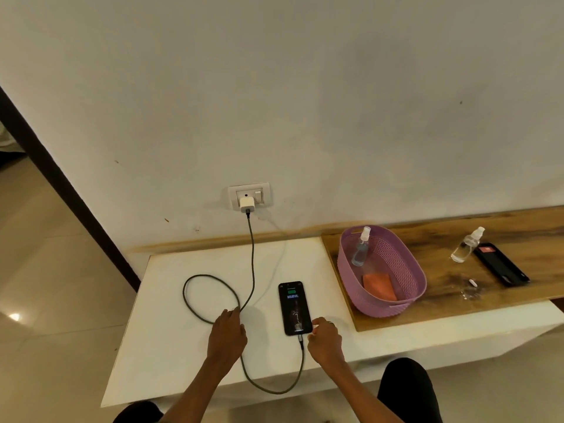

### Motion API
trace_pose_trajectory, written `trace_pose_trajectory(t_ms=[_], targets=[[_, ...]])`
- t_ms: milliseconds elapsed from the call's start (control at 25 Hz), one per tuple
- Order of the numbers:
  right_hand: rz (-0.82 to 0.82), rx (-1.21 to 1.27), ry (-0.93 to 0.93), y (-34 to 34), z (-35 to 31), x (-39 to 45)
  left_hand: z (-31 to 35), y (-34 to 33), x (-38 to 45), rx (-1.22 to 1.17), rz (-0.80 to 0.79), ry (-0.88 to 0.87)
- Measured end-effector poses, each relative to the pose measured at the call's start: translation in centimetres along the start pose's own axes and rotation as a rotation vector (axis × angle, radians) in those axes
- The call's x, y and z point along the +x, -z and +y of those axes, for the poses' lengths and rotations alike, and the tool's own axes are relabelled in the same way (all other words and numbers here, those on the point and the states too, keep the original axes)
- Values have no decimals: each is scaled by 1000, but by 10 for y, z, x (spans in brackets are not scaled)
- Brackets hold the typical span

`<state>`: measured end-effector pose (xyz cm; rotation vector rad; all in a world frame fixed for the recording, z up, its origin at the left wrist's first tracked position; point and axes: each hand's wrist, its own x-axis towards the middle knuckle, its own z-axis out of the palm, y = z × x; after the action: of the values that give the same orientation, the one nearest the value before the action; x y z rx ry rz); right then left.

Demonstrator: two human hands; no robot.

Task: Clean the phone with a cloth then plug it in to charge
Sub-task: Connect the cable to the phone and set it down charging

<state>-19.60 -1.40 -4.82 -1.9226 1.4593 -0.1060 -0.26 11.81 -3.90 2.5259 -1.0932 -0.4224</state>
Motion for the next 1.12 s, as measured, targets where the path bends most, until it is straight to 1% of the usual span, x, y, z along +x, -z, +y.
trace_pose_trajectory(t_ms=[320,400,480,560,720,880,960,1000,1120], targets=[[48,88,-47,-4,3,-5,4,-3,-1,-68,104,-22],[58,75,-56,0,4,-3,9,-2,-2,-96,104,-20],[63,57,-60,3,7,-3,14,0,-1,-154,70,-15],[60,45,-59,3,10,-4,25,14,12,-269,9,1],[42,44,-48,3,13,-3,68,66,75,-546,28,69],[39,49,-67,3,14,1,105,99,127,-1025,-38,261],[35,47,-79,3,17,3,111,102,134,-1200,-80,266],[33,46,-80,2,20,3,113,101,131,-1231,-81,255],[41,32,-62,-2,24,2,110,91,113,-1216,7,281]])
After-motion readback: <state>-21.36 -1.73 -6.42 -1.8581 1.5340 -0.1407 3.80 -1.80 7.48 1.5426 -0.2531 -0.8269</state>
